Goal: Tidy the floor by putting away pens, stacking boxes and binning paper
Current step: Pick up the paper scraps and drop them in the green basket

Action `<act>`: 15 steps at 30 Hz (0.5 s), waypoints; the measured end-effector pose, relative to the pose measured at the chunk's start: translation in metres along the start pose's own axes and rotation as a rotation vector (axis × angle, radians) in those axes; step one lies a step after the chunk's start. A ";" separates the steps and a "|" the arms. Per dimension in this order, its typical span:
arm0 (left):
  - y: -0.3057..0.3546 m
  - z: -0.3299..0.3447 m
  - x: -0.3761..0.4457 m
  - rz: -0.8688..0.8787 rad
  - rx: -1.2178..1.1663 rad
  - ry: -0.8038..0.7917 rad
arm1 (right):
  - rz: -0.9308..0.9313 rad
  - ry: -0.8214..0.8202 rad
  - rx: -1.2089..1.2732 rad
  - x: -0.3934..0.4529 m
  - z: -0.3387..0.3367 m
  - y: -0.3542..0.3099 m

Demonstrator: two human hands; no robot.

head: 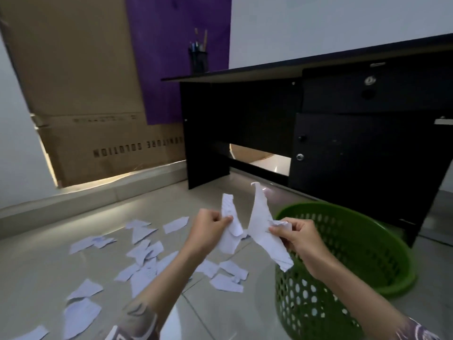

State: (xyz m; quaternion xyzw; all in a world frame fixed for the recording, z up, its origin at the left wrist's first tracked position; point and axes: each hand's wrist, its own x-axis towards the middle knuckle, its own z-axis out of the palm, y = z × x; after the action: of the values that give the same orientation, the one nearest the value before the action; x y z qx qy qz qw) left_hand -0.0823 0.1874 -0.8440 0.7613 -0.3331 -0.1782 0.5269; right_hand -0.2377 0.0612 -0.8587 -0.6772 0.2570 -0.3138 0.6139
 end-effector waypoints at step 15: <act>0.034 0.157 0.055 0.025 0.115 -0.268 | -0.054 0.340 -0.414 0.032 -0.111 0.048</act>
State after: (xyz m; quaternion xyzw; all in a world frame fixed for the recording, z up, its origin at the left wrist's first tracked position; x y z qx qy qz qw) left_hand -0.1513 0.0341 -0.8677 0.7555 -0.4197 -0.2523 0.4353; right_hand -0.2965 -0.0427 -0.8976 -0.7327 0.3969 -0.3800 0.4016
